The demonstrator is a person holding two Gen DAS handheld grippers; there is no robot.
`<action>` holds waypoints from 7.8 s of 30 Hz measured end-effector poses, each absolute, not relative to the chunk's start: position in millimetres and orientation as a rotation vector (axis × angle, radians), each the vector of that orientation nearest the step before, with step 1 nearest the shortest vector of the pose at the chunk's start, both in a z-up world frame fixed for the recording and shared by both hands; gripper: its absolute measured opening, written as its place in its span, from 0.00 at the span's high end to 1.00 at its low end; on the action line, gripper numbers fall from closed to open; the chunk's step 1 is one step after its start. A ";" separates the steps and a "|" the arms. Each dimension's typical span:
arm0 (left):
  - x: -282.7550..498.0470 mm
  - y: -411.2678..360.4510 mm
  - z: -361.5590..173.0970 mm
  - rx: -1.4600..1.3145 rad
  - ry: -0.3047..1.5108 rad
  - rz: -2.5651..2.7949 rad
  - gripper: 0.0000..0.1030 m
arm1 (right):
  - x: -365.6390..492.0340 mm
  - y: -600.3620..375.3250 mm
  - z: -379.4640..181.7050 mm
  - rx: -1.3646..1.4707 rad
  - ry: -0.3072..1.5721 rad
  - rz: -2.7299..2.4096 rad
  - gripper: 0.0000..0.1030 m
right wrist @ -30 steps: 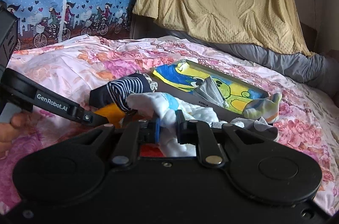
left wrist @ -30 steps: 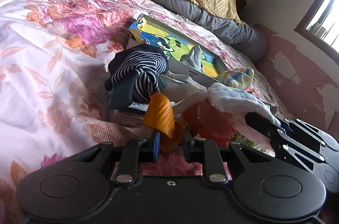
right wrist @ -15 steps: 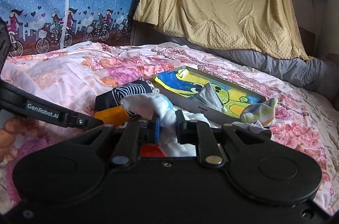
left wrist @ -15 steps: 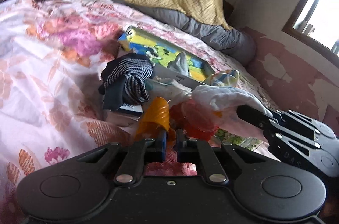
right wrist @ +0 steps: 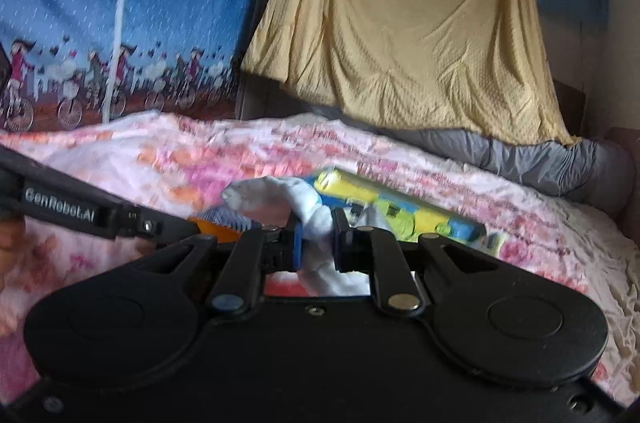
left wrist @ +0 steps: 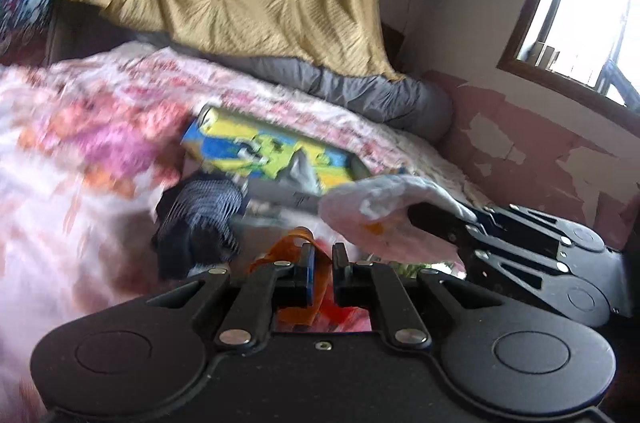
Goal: Organize soft objects
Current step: 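Lift the white cloth with the right tool while the left tool lifts the orange item, then carry the white cloth over the tray with the right tool while the left tool carries the orange item there, then open the right tool to drop the white cloth while the left tool releases the orange item, then withdraw both open tools from the tray back toward the pile, then close the right tool on the gray cloth while the left tool grips the white piece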
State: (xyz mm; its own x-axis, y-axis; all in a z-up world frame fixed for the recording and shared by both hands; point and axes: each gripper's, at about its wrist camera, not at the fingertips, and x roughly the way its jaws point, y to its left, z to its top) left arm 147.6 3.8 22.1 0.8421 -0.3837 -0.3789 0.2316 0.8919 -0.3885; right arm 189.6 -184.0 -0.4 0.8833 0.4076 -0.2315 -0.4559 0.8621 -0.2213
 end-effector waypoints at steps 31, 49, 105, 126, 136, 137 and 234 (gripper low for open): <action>382.7 -86.6 50.5 -0.329 0.498 -0.335 0.92 | 328.7 -264.8 12.0 -0.119 0.171 0.356 0.92; 439.0 -120.8 6.4 -0.304 0.647 -0.300 0.92 | 363.3 -273.7 -17.1 -0.135 0.363 0.340 0.91; 305.3 -73.1 101.1 -0.247 0.472 -0.153 0.15 | 296.0 -277.4 51.0 0.013 0.234 0.364 0.01; 195.4 -32.9 95.7 -0.277 0.386 -0.097 0.01 | 224.4 -264.0 60.3 -0.018 0.134 0.331 0.00; 151.2 -30.3 70.7 -0.247 0.367 -0.123 0.01 | 175.2 -267.1 40.3 0.008 0.124 0.251 0.00; 147.0 -29.7 67.6 -0.244 0.366 -0.125 0.01 | 168.7 -267.4 38.3 0.011 0.129 0.247 0.00; 247.8 -55.3 27.9 0.220 0.632 -0.475 0.12 | 231.0 -244.2 2.5 -0.145 0.369 0.209 0.00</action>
State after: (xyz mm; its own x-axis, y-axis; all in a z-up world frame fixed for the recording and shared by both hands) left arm 247.8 -55.3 27.9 0.7047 -0.3579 -0.6126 0.4890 0.8706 0.0539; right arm 231.0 -244.2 2.5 0.9118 0.1753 -0.3714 -0.2279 0.9683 -0.1025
